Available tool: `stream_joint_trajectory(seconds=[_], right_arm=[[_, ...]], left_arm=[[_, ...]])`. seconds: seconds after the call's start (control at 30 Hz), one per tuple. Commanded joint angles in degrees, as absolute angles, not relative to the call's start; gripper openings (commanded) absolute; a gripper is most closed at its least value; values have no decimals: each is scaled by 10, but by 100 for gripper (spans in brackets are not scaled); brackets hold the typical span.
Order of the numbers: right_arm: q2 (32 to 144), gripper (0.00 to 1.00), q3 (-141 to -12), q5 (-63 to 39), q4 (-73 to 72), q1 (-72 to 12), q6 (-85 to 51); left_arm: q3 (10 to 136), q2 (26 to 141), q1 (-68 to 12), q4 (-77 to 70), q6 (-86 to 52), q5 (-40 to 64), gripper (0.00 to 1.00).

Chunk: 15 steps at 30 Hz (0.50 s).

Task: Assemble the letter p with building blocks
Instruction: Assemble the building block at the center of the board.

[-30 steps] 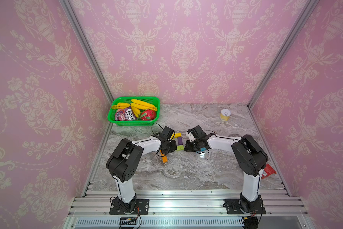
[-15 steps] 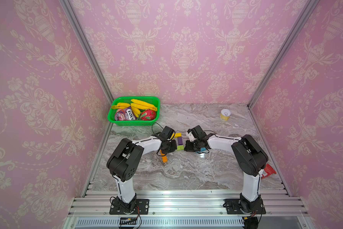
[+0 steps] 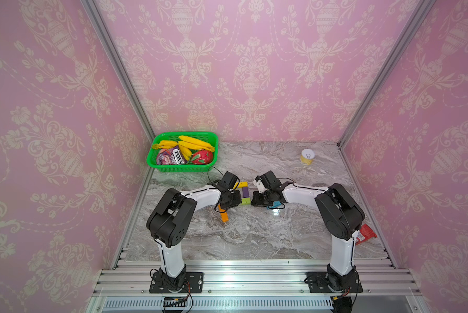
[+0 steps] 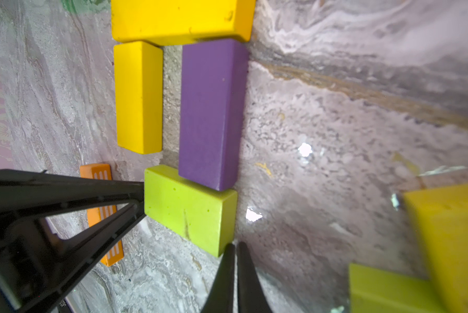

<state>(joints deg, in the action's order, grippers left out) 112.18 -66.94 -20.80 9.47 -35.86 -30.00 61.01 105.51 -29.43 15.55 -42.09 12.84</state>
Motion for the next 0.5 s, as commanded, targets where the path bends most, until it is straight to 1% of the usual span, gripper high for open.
stream_joint_trajectory(seconds=[0.0, 0.47], right_arm=[[1143, 9, -669, -215, 97, -363, -291], [1147, 9, -673, -216, 99, -363, -292]], left_arm=[[623, 1074, -301, 155, -428, 133, 0], [625, 1075, -300, 158, -425, 128, 0]])
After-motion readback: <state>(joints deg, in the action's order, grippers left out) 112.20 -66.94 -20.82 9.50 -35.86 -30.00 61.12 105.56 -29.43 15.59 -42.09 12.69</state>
